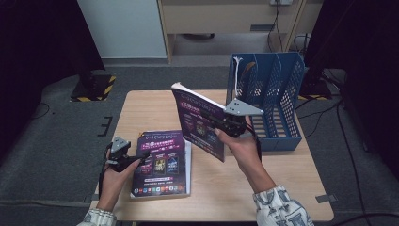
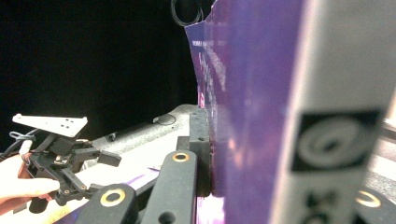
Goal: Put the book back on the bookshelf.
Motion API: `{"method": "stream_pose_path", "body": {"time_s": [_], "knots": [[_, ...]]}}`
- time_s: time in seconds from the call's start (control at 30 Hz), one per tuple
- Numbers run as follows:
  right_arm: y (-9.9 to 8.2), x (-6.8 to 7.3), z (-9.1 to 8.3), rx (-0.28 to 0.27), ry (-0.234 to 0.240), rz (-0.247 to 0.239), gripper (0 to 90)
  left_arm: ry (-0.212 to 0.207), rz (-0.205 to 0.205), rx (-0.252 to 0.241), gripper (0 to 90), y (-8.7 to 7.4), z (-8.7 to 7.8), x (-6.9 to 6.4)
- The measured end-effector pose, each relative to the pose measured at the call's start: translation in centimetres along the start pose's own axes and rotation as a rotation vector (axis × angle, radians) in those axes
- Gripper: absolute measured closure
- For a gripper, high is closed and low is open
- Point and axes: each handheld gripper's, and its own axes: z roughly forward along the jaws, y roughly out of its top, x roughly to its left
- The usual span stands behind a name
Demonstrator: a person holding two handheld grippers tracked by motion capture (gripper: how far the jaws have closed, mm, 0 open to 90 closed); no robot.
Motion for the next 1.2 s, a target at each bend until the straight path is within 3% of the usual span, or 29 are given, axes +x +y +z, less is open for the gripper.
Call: {"method": "stream_pose_path", "body": {"time_s": [0.37, 0.77, 1.2], "knots": [[-1.1, -0.8, -2.1, -0.029, -0.005, 0.014, 82.4, 0.016, 0.004, 0.001, 5.4, -0.1, -0.1, 0.3], [-1.3, -1.8, -3.8, -0.029, -0.013, 0.021, 82.3, 0.013, 0.007, 0.000, 5.5, 0.0, 0.0, 0.2], [-1.7, -1.9, -5.9, -0.020, -0.018, 0.024, 82.3, 0.015, 0.019, 0.003, 5.9, 0.0, 0.1, 0.1]]}}
